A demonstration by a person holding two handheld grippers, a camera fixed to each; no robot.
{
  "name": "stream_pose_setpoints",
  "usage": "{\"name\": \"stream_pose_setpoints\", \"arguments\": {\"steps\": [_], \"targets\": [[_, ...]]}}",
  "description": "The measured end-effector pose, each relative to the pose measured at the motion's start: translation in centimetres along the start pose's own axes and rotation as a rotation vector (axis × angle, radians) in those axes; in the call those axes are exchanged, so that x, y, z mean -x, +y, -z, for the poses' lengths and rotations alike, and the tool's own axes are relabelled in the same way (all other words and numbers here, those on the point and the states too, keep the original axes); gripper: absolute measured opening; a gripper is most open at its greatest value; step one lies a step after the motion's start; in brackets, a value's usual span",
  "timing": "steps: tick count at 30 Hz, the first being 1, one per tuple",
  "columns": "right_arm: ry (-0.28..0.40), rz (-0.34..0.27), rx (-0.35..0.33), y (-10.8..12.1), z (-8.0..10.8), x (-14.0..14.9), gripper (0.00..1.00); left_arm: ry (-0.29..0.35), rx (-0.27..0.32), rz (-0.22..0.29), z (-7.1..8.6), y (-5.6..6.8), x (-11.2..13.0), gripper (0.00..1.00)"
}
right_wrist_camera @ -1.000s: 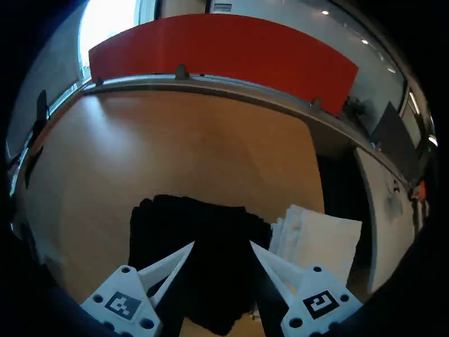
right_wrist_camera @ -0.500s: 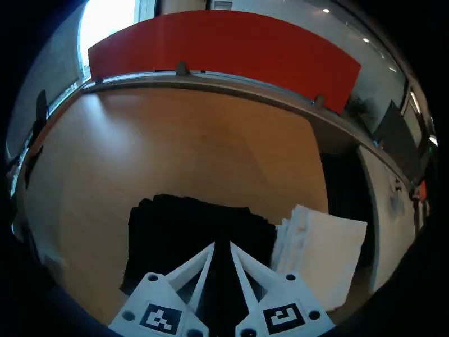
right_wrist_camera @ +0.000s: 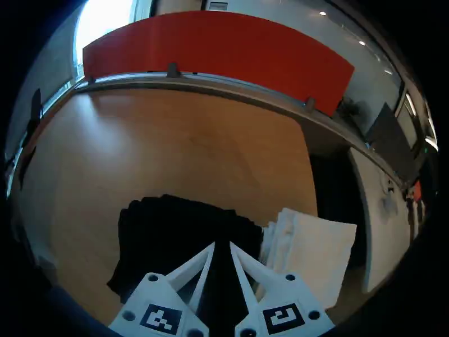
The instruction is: Fold towel
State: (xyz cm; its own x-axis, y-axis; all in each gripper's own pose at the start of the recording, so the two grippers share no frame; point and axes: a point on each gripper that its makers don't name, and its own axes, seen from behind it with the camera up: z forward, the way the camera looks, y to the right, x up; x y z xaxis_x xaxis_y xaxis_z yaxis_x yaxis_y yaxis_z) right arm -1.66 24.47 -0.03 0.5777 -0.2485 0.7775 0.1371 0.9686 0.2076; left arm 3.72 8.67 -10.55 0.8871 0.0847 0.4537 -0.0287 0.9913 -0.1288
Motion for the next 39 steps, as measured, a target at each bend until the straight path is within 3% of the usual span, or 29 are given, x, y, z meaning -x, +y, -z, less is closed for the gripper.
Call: {"name": "stream_pose_setpoints", "arguments": {"steps": [3, 5, 10, 13, 18, 39], "targets": [[0.004, 0.0, -0.005, -0.2, 0.1, -0.1, 0.09, 0.0, 0.0, 0.002, 0.0, -0.1, 0.0, 0.94], [0.013, 0.0, -0.009, -0.4, 0.2, -0.3, 0.18, 0.001, 0.0, 0.002, 0.0, -0.1, 0.0, 0.94], [0.044, 0.005, -0.009, -0.8, 0.7, -1.0, 0.75, 0.003, 0.001, 0.003, 0.0, -0.1, -0.1, 0.94], [0.06, 0.009, -0.004, -1.0, 1.0, -1.4, 0.88, 0.004, 0.003, 0.004, 0.0, -0.1, -0.1, 0.94], [0.078, 0.008, 0.0, -1.6, 1.5, -1.7, 0.93, 0.006, 0.005, 0.004, -0.2, -0.2, -0.1, 0.94], [0.1, -0.06, 0.007, -4.1, 3.7, 0.9, 0.93, 0.022, 0.022, 0.008, -0.2, -0.6, -0.6, 0.94]]}}
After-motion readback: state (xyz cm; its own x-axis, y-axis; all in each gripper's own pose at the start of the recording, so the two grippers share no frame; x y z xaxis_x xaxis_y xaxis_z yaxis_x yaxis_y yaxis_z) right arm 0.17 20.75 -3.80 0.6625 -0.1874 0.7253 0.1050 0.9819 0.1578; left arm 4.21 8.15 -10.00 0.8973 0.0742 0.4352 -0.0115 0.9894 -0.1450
